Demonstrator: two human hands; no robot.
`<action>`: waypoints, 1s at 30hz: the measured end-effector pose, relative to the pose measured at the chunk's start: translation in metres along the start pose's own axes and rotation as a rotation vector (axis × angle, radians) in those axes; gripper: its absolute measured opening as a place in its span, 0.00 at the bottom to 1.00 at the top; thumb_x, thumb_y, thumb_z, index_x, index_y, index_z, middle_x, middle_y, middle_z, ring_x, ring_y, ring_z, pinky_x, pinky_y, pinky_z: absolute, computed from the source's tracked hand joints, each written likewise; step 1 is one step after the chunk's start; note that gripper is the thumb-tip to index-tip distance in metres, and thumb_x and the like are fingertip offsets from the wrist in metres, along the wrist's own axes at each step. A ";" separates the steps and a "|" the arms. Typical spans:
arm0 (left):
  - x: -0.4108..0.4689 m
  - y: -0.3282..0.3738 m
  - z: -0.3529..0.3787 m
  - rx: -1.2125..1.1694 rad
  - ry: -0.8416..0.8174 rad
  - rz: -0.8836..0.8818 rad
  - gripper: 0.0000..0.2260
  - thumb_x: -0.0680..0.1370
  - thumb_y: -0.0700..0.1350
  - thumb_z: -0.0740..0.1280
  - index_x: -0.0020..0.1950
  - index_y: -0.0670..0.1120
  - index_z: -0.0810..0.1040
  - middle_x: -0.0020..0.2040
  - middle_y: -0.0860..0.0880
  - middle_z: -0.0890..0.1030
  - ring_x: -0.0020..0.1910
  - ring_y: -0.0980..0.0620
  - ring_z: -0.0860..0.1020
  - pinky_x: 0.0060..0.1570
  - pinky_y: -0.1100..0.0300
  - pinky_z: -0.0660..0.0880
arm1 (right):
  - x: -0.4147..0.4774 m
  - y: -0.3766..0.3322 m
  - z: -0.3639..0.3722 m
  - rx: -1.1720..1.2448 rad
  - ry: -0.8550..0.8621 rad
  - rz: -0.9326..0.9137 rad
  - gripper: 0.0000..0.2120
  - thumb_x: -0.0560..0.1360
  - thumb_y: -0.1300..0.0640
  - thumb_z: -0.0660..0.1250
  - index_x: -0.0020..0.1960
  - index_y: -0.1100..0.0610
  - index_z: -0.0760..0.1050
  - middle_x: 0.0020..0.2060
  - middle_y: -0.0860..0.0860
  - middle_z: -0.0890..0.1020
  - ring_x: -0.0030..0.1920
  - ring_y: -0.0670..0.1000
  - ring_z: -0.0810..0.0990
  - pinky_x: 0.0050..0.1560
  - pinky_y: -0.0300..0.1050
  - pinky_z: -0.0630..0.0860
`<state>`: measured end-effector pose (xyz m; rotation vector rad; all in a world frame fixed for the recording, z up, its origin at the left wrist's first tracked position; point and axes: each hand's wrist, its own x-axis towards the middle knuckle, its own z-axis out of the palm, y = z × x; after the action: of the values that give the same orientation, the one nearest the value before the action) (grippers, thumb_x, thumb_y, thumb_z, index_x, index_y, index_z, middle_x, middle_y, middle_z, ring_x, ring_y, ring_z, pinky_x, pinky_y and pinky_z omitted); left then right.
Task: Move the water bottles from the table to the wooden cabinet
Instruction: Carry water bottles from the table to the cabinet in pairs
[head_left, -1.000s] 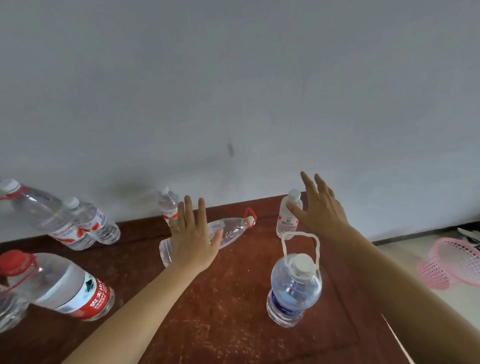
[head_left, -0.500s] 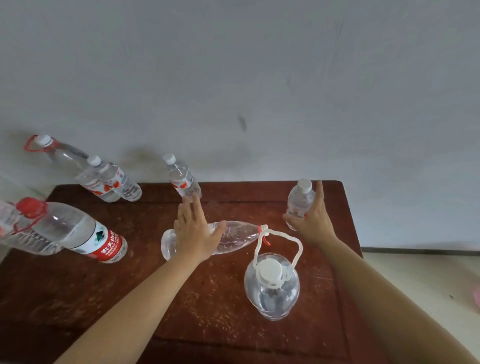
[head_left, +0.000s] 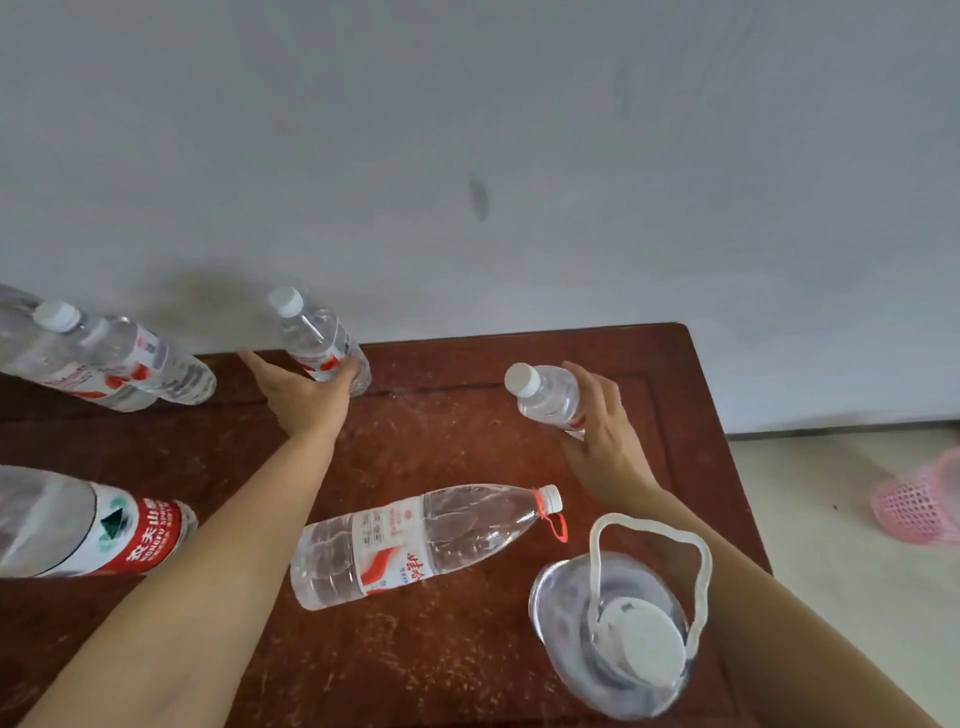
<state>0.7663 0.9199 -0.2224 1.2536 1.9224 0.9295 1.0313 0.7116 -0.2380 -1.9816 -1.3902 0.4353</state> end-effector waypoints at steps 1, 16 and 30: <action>0.005 -0.005 0.006 -0.017 -0.018 0.017 0.57 0.68 0.55 0.80 0.82 0.52 0.41 0.81 0.43 0.58 0.77 0.41 0.64 0.74 0.45 0.63 | -0.001 0.000 0.002 -0.013 0.006 -0.004 0.38 0.74 0.62 0.75 0.76 0.46 0.58 0.70 0.54 0.69 0.65 0.57 0.75 0.61 0.61 0.79; -0.082 0.020 -0.029 0.261 -0.044 0.625 0.30 0.73 0.41 0.76 0.72 0.45 0.67 0.65 0.42 0.77 0.63 0.40 0.76 0.55 0.42 0.80 | -0.016 -0.017 -0.069 -0.179 0.022 0.002 0.40 0.73 0.61 0.76 0.75 0.45 0.56 0.65 0.58 0.72 0.62 0.62 0.76 0.55 0.59 0.77; -0.232 -0.008 -0.298 1.051 0.395 0.722 0.37 0.68 0.38 0.75 0.73 0.48 0.65 0.61 0.39 0.75 0.62 0.37 0.73 0.63 0.36 0.68 | -0.016 -0.211 -0.101 -0.367 -0.077 -0.820 0.35 0.75 0.30 0.57 0.77 0.43 0.58 0.64 0.62 0.75 0.64 0.66 0.74 0.67 0.69 0.69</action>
<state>0.5955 0.6387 -0.0371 2.6510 2.4037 0.4375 0.9396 0.7081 -0.0219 -1.4590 -2.2833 -0.1342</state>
